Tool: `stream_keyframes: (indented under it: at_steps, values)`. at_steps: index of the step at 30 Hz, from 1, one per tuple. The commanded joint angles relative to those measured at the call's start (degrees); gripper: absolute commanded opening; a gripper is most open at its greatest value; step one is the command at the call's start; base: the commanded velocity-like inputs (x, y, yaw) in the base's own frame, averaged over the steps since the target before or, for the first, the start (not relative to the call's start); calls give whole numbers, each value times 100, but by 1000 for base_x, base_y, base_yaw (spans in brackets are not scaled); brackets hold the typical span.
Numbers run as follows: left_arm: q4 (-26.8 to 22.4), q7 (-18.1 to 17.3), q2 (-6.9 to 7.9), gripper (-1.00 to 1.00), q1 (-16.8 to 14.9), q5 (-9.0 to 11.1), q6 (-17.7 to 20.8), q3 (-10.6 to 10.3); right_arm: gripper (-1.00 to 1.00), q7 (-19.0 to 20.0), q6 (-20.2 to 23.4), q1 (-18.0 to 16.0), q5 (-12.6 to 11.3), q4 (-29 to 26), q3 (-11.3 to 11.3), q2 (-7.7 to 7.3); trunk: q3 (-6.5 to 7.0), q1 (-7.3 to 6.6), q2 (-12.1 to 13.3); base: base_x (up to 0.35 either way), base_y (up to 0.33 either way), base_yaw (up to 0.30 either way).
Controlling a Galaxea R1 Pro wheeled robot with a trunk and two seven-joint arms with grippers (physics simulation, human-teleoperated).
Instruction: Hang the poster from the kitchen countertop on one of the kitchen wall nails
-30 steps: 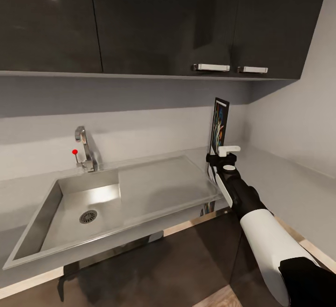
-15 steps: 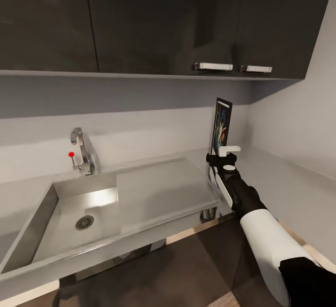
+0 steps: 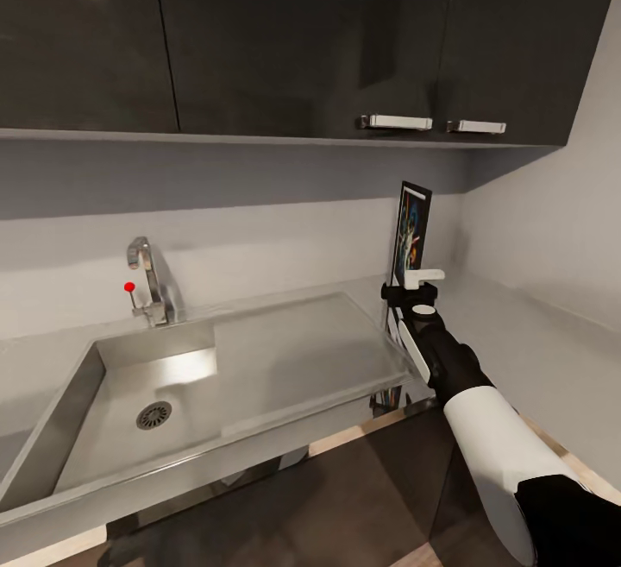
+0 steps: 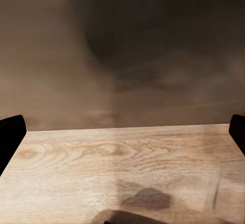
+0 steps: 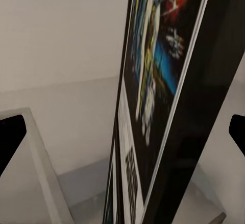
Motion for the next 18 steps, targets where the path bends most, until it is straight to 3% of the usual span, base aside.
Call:
stream_keyframes:
  at_steps: [1,5,6,12,18]
  values:
    - [-6,-42,-1,100,2,59,-1,11,100,-36,37,-4,-7,-7,19,-3,-5,0,-3,2,0,0]
    - [-6,-42,-1,100,2,59,-1,11,100,-39,39,-4,-7,-5,17,-6,-5,0,-3,1,0,0]
    - [-6,-42,-1,100,2,59,-1,11,-100,-39,40,-4,-7,-5,-17,-5,-5,0,-3,0,0,0]
    - [-6,-42,-1,100,2,59,-1,11,-100,-24,54,-4,-14,-2,-337,-7,-5,0,-3,0,0,0]
    - [-6,-42,-1,100,2,59,-1,11,-100,-18,57,-4,-16,-1,-400,-8,-5,0,-3,0,0,0]
